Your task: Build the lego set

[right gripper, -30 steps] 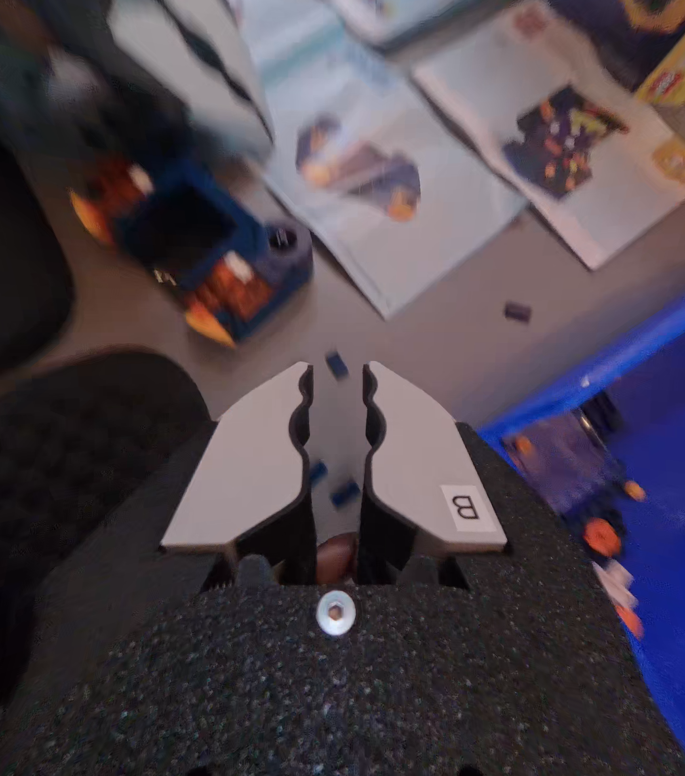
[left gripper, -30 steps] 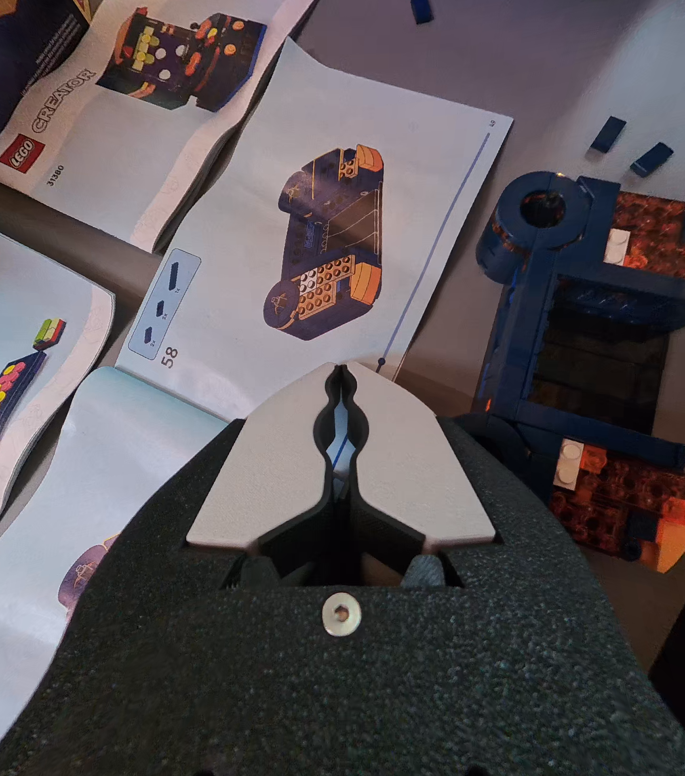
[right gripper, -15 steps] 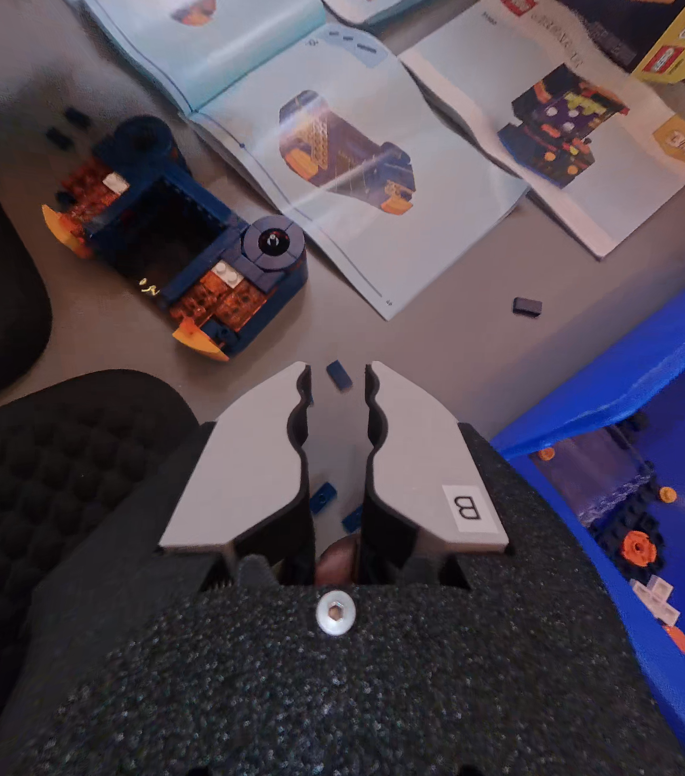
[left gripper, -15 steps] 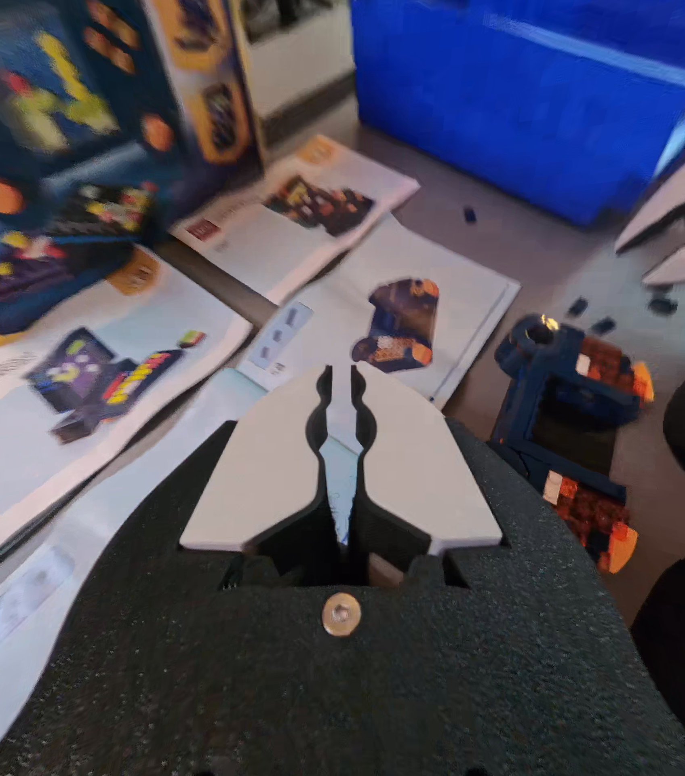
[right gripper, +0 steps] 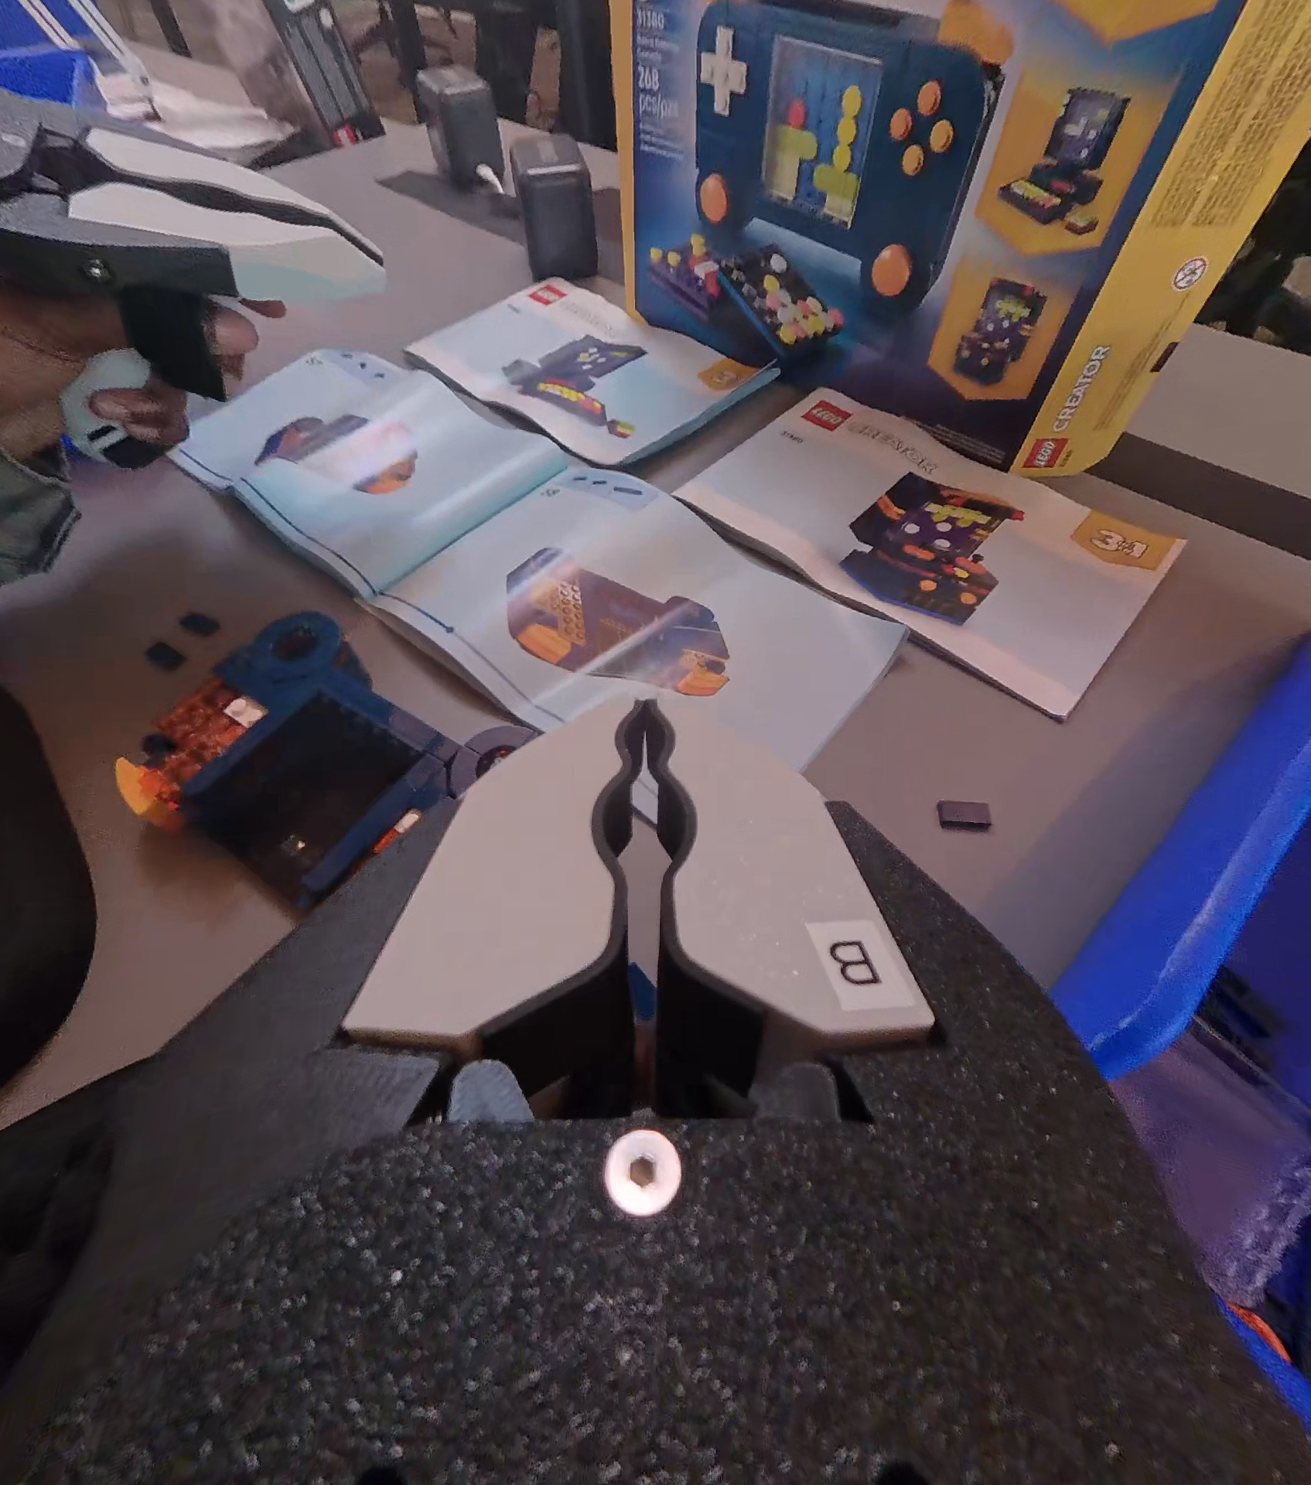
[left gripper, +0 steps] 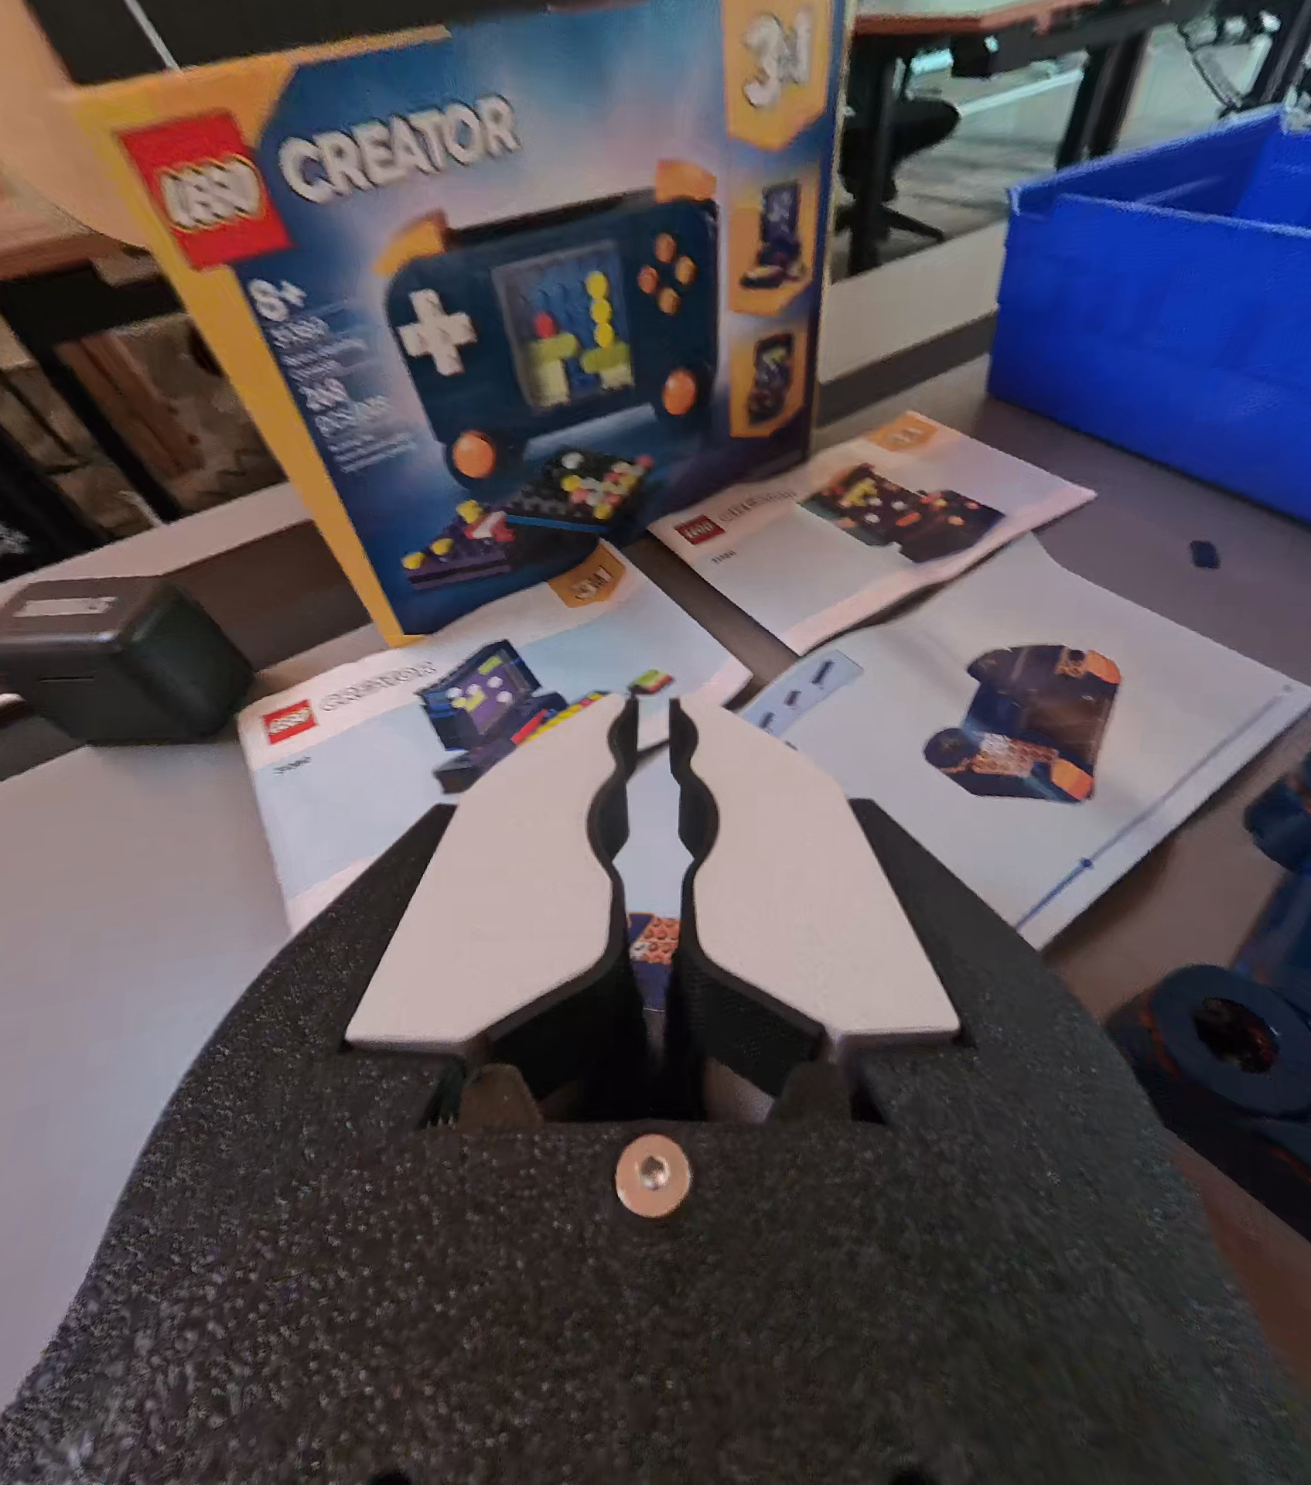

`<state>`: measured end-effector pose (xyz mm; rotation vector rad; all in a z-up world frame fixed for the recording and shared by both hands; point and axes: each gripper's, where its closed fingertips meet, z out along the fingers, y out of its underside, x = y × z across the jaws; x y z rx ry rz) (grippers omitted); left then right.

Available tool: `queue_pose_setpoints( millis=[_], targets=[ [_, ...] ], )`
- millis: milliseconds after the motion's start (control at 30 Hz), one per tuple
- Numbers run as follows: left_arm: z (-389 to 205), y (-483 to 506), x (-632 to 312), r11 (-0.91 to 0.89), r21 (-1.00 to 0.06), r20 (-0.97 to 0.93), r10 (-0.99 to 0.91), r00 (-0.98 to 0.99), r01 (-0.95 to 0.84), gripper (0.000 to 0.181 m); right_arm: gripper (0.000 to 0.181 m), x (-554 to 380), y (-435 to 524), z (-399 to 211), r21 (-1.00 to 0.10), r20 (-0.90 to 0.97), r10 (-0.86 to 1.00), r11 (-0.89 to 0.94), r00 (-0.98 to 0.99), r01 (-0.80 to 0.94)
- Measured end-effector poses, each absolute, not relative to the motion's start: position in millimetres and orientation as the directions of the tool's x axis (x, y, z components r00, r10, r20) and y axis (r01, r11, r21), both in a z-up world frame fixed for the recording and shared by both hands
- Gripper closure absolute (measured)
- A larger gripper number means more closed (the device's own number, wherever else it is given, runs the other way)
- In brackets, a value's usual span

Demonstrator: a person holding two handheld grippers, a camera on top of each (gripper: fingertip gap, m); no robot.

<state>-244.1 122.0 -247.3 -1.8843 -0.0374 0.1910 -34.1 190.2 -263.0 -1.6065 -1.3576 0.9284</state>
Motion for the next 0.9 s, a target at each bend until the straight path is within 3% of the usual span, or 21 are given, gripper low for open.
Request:
queue_pose_setpoints(
  millis=[133,200,267,333,467,633,667,700,867,900],
  targets=[
    [-237,117,-244,-0.261,-0.965,-0.04,0.082,0.996,-0.017,0.181,0.168,-36,186,-263,-0.937,-0.051,0.991,-0.091,0.126,0.338],
    [-237,116,-243,-0.259,-0.966,-0.018,0.071,0.997,0.001,0.181,0.181,-35,185,-262,-0.943,-0.034,0.993,-0.07,0.115,0.324],
    [-237,116,-246,-0.251,-0.968,-0.028,0.092,0.995,-0.004,0.181,0.181,-33,183,-253,-0.957,0.001,0.995,-0.029,0.103,0.29],
    [-236,117,-249,-0.244,-0.97,-0.045,0.122,0.992,-0.014,0.176,0.178,-24,181,-232,-0.973,0.049,0.996,0.031,0.078,0.227],
    [-238,122,-243,-0.248,-0.967,-0.089,0.111,0.99,-0.06,0.155,0.153,24,203,-169,-0.985,0.164,0.973,0.152,0.165,0.085],
    [-248,131,-239,-0.255,-0.96,-0.154,0.136,0.979,-0.116,0.136,0.139,98,235,-151,-0.954,0.225,0.955,0.176,0.194,0.241],
    [-248,131,-241,-0.252,-0.957,-0.188,0.15,0.971,-0.146,0.139,0.147,111,239,-158,-0.936,0.217,0.961,0.155,0.172,0.315],
    [-247,130,-239,-0.253,-0.949,-0.228,0.141,0.963,-0.188,0.176,0.181,123,244,-165,-0.909,0.221,0.962,0.143,0.162,0.392],
    [-234,126,-230,-0.18,-0.971,-0.181,0.103,0.978,-0.16,0.181,0.181,142,273,-180,-0.837,0.145,0.984,0.064,0.106,0.544],
    [-228,125,-230,-0.144,-0.976,-0.179,0.113,0.977,-0.162,0.181,0.174,138,280,-182,-0.818,0.113,0.991,0.052,0.071,0.573]
  ],
)
